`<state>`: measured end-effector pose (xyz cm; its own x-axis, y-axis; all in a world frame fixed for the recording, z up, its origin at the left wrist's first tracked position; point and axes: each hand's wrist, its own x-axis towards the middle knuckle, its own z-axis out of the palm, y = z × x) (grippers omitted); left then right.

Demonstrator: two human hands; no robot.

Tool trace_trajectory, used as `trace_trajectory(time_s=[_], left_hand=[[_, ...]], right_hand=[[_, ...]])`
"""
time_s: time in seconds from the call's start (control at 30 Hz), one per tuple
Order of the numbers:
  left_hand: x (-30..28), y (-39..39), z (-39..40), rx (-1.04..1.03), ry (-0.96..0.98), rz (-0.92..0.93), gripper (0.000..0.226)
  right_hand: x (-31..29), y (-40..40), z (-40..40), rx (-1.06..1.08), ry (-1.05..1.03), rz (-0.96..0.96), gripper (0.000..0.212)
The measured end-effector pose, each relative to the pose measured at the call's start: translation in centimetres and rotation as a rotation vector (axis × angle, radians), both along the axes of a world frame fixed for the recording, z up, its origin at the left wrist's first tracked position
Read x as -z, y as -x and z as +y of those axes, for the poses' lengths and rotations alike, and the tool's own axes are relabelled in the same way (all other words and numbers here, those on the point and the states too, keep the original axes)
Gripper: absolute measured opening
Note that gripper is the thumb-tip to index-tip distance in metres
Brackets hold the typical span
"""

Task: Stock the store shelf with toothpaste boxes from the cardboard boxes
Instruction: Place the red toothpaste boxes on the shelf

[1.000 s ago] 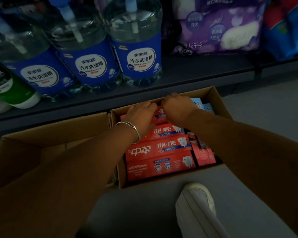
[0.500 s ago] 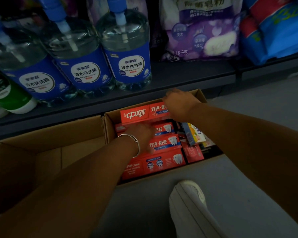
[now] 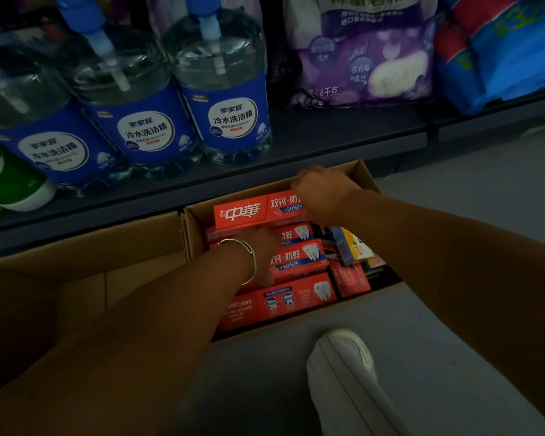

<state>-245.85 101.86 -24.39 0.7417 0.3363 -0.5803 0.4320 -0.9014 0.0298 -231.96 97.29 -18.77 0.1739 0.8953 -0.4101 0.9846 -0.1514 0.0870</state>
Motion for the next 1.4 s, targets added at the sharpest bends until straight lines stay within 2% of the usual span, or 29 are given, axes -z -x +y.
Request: trace_trajectory(time_s=[0.13,0.33,0.47,0.63,1.1,1.4], left_hand=[[-2.2,0.4,0.1,0.059,-0.042,-0.065,0.077],[-8.9,0.7,-0.2,0.083,-0.039,-0.082,0.063],[-14.8,1.1,-0.6,0.086,0.012,-0.157,0.070],[-20.9,1.6,-0.9,0.083,-0.125,-0.180,0.053],[-36.0,2.5,-2.2,0.123,-0.363,-0.349,0.057],[-42.2,1.8,-1.3,0.122,-0.455,-0.414,0.060]], right_hand=[[-1.7,-0.1,-0.5,0.005,-0.015,-0.003,0.058],[-6.3,-0.2,-1.7,0.001,-0.094,-0.019,0.053],[-10.4,-0.2,-2.8,0.001,-0.166,-0.052,0.049],[-15.8,0.1,-4.2,0.007,-0.265,-0.089,0.040],[-30.1,0.4,-6.6,-0.007,-0.510,-0.195,0.033],[-36.0,0.3,-5.9,0.023,-0.604,-0.260,0.031]])
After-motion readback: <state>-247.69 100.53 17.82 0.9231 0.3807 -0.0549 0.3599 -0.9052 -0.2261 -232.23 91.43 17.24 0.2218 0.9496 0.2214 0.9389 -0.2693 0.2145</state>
